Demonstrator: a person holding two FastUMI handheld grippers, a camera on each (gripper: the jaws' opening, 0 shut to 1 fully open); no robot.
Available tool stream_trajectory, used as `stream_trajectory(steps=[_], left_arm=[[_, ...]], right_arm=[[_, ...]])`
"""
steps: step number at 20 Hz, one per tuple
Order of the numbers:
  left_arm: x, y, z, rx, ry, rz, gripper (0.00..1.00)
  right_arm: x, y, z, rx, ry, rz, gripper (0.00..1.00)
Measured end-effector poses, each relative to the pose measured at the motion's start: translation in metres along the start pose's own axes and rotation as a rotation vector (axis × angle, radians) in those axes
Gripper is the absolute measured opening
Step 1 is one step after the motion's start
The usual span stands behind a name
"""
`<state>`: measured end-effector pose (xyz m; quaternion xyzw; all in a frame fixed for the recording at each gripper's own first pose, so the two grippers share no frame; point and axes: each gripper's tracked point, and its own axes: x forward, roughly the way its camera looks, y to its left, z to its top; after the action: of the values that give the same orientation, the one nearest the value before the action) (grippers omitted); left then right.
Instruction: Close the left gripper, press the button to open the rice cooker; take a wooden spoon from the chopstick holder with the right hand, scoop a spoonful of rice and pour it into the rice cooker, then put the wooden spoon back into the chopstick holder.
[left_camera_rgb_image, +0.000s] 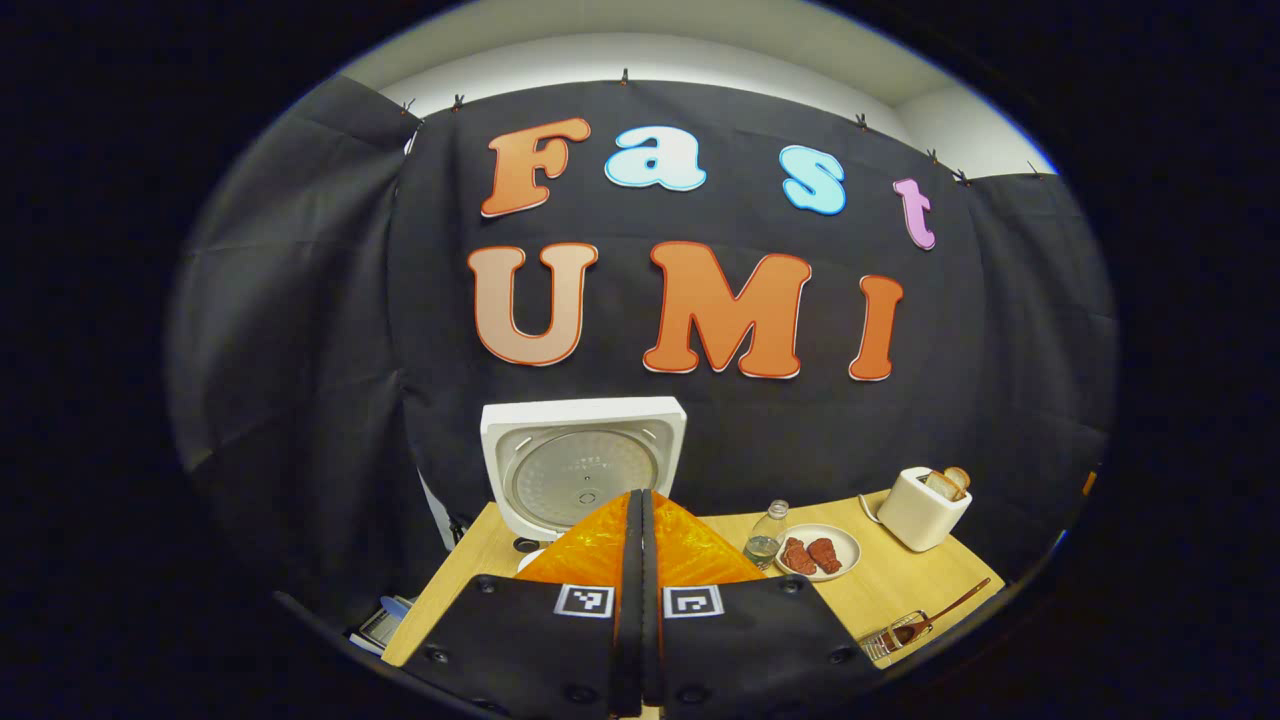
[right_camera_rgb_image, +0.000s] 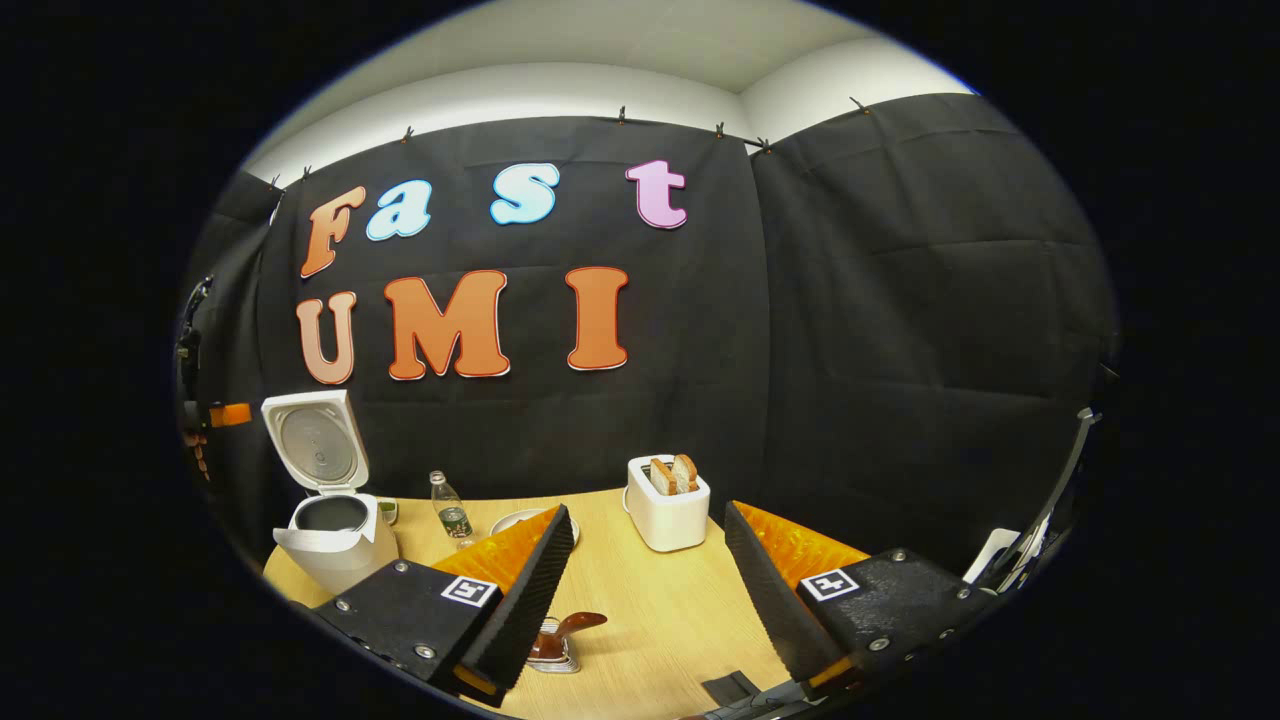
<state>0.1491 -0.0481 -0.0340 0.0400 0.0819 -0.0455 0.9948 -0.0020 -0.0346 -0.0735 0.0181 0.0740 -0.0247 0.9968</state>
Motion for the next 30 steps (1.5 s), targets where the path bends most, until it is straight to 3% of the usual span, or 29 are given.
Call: stream_trajectory(steps=[7, 11, 13, 14, 15, 18, 19, 20, 24, 29, 30], left_arm=[[-0.051, 0.015, -0.005, -0.069, -0.009, 0.027, 0.05], [-0.082, 0.036, -0.004, -0.023, -0.037, 0.095, 0.06], [-0.093, 0.048, 0.001, 0.0, -0.051, 0.133, 0.25], [-0.099, 0.053, 0.005, -0.002, -0.063, 0.151, 0.2], [-0.105, 0.054, 0.007, -0.01, -0.073, 0.146, 0.23], [-0.12, 0.061, 0.009, -0.032, -0.087, 0.151, 0.43], [-0.127, 0.064, 0.007, -0.034, -0.086, 0.149, 0.43], [-0.132, 0.063, 0.008, -0.037, -0.084, 0.138, 0.5], [-0.15, 0.08, 0.006, -0.037, -0.111, 0.171, 0.93], [-0.168, 0.099, 0.003, -0.033, -0.126, 0.214, 1.0], [-0.17, 0.104, 0.002, -0.034, -0.121, 0.222, 1.0]], right_arm=[[0.012, 0.024, -0.033, 0.028, 0.015, 0.08, 0.95], [0.026, 0.038, -0.078, 0.061, 0.063, 0.125, 0.95], [0.032, 0.045, -0.103, 0.093, 0.115, 0.145, 0.95], [0.035, 0.047, -0.113, 0.107, 0.135, 0.149, 0.95], [0.038, 0.047, -0.123, 0.119, 0.152, 0.149, 0.95], [0.048, 0.051, -0.149, 0.171, 0.208, 0.149, 0.95], [0.049, 0.052, -0.159, 0.196, 0.231, 0.151, 0.95], [0.052, 0.054, -0.167, 0.223, 0.254, 0.151, 0.95], [0.06, 0.059, -0.195, 0.325, 0.32, 0.142, 0.95], [0.072, 0.069, -0.215, 0.477, 0.372, 0.141, 0.92], [0.074, 0.069, -0.217, 0.498, 0.375, 0.138, 0.84]])
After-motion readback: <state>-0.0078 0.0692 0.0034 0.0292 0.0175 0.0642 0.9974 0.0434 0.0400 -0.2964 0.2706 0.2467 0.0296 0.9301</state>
